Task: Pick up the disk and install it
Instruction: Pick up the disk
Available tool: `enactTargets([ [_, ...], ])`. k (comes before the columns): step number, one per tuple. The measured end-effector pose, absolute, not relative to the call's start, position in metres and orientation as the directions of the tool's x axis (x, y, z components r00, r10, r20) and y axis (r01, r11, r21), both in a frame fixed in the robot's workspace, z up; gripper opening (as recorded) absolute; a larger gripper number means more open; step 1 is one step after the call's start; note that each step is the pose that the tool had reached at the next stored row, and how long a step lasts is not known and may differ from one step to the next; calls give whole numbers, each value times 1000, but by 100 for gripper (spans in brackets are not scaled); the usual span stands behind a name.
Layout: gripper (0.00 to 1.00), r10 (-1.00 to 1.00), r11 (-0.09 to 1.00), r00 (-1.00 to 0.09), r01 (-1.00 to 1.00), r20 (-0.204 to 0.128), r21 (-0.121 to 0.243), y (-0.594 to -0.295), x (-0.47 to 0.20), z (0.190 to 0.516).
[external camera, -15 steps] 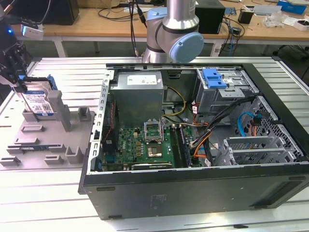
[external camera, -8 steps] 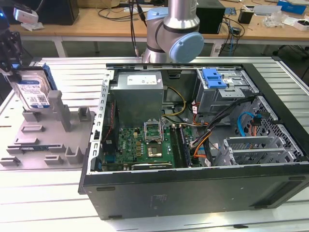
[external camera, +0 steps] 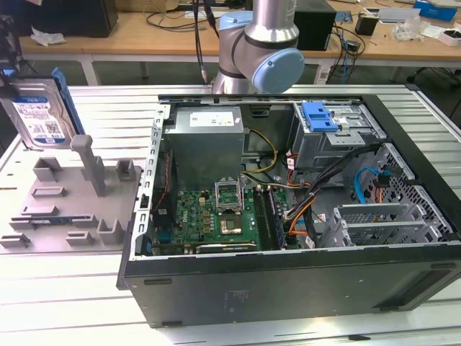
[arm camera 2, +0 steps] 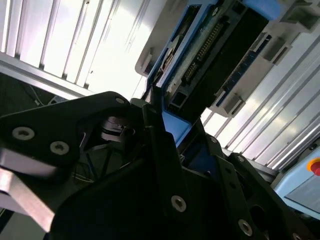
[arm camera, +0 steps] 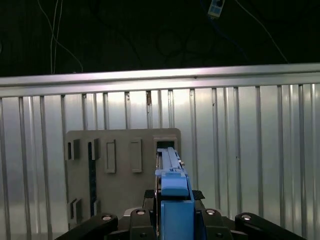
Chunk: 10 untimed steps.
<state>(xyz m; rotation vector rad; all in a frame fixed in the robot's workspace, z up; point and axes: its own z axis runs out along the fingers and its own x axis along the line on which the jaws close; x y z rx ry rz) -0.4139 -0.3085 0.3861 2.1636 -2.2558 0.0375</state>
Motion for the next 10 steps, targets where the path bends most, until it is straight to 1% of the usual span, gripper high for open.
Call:
enactTargets([
  [6,37,-999,42,-42,-999,28,-6,-309,-414,411],
  [10,37,-999,42,-42,-999,28,-6,-309,-414,434],
])
